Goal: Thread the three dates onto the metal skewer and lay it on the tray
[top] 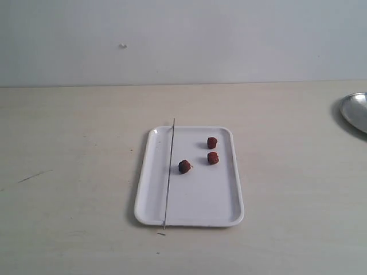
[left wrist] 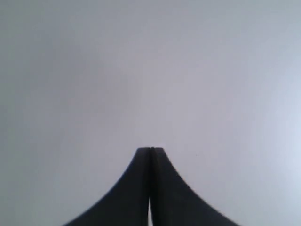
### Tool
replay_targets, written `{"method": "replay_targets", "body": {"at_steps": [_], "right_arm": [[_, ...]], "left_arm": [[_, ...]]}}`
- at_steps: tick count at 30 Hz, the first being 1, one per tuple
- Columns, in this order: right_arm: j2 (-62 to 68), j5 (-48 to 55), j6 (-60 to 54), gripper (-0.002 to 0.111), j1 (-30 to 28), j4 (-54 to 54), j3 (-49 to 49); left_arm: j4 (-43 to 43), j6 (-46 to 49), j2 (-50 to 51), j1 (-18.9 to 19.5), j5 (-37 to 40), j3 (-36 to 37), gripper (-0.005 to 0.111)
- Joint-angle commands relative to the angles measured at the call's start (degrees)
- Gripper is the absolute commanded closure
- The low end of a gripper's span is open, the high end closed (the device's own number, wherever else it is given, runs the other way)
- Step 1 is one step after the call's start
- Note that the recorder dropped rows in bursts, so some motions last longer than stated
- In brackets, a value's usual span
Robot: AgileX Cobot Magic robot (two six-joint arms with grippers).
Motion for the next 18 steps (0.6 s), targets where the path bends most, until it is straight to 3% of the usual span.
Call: {"method": "replay_targets", "body": {"at_steps": [1,4,9,12,13,14,15,16,17,18], "right_arm": [[-0.34,-0.13,-0.51,0.108,-0.24,-0.59,0.24],[-0.34,-0.13,-0.51,0.108,-0.24,-0.59,0.24],[-0.34,-0.13,-0.51,0.108,-0.24,-0.59,0.24],[-0.34,-0.13,-0.51,0.108,-0.24,-0.59,0.24],[-0.34,-0.13,-0.51,0.108,-0.24,-0.59,0.24],[-0.34,-0.13,-0.51,0.108,-0.24,-0.59,0.24],[-0.34,-0.13,-0.51,0.108,-0.24,-0.59,0.24],[-0.34,-0.13,-0.51,0.108,-0.24,-0.59,0.24],[-0.34,-0.13,-0.51,0.108,-0.24,-0.59,0.24],[-0.34,-0.13,-0.51,0.108,-0.24,-0.59,0.24]], "left_arm": [[-1.23,5.85,7.23,0.18,22.13,-16.32,0.107],[-0.32,18.94,21.04,0.5,37.0,-26.61,0.107],[-3.29,19.48,45.66,0.78,64.0,-41.93,0.107],[-9.65,27.01,59.87,0.05,78.66,-49.9,0.107],[-15.98,33.34,67.55,-2.51,84.63,-52.97,0.107],[-18.86,34.65,70.16,-4.5,85.7,-53.62,0.107],[-20.98,34.74,75.61,-9.69,84.56,-54.46,0.107],[-20.98,34.07,77.51,-12.08,82.87,-54.76,0.107],[-19.85,30.6,81.98,-18.04,77.96,-55.33,0.107],[-19.3,28.43,83.78,-20.25,76.17,-55.95,0.107]]}}
